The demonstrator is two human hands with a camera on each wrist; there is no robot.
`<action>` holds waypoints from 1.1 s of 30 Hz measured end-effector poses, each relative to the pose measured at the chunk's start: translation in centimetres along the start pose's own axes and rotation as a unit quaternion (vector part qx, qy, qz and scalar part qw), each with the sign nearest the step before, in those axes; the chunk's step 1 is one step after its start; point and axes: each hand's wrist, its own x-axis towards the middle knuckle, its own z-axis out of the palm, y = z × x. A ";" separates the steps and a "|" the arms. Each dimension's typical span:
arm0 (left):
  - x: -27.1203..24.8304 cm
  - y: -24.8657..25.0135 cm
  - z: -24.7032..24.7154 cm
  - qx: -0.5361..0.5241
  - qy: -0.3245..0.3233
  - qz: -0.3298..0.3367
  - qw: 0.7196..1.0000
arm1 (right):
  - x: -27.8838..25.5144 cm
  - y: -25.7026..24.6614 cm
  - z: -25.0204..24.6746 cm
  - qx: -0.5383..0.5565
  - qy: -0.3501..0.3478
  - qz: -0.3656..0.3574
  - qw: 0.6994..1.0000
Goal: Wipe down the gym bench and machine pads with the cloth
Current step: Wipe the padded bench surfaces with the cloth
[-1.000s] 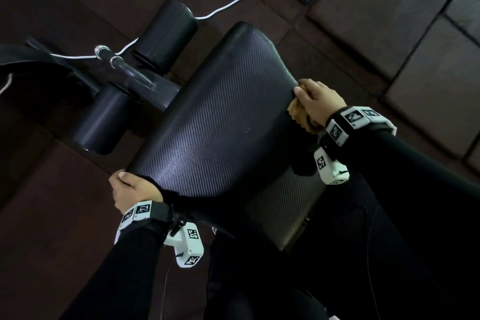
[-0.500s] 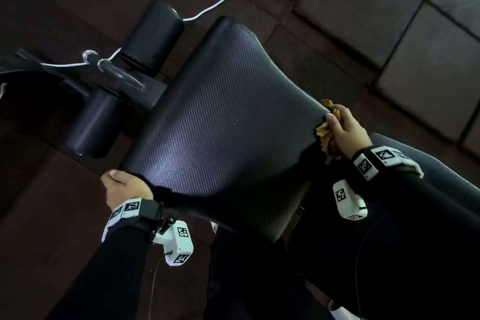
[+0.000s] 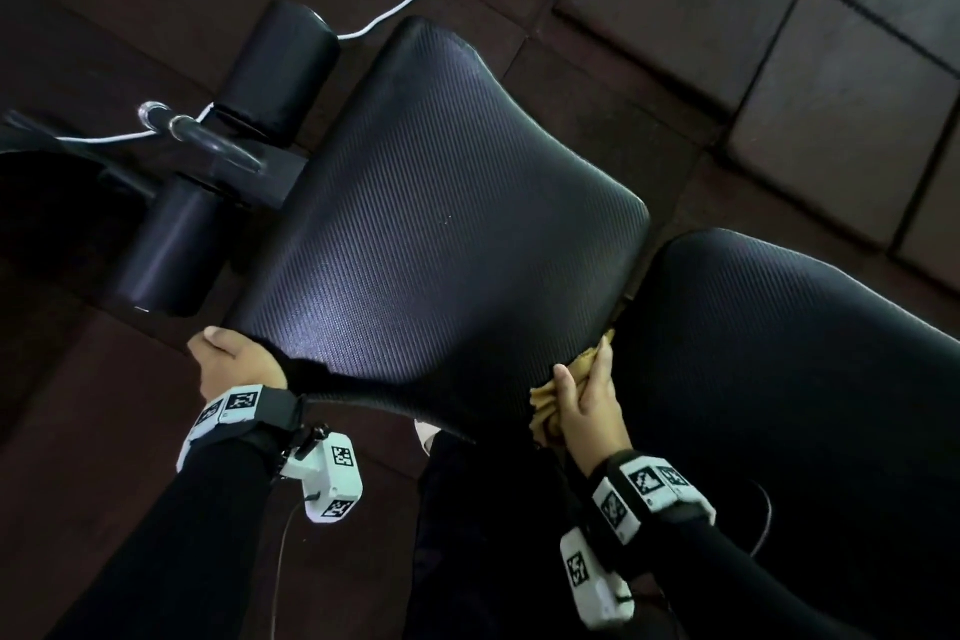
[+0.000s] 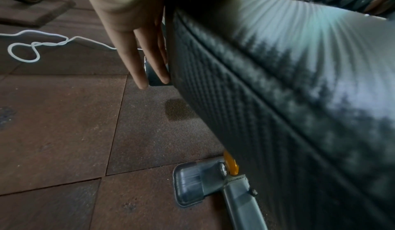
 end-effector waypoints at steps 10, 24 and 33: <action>0.3 0.0 -0.7 0.032 -0.049 0.005 0.998 | 3.3 -1.7 -1.6 -0.004 0.051 0.000 0.999; 0.3 -0.3 -1.0 0.023 -0.064 0.019 0.998 | -4.5 1.1 -0.2 -0.019 0.004 -0.025 0.999; -0.1 -0.2 -1.5 0.023 -0.101 -0.005 0.995 | -4.1 -4.0 -1.2 -0.125 -0.051 -0.356 0.925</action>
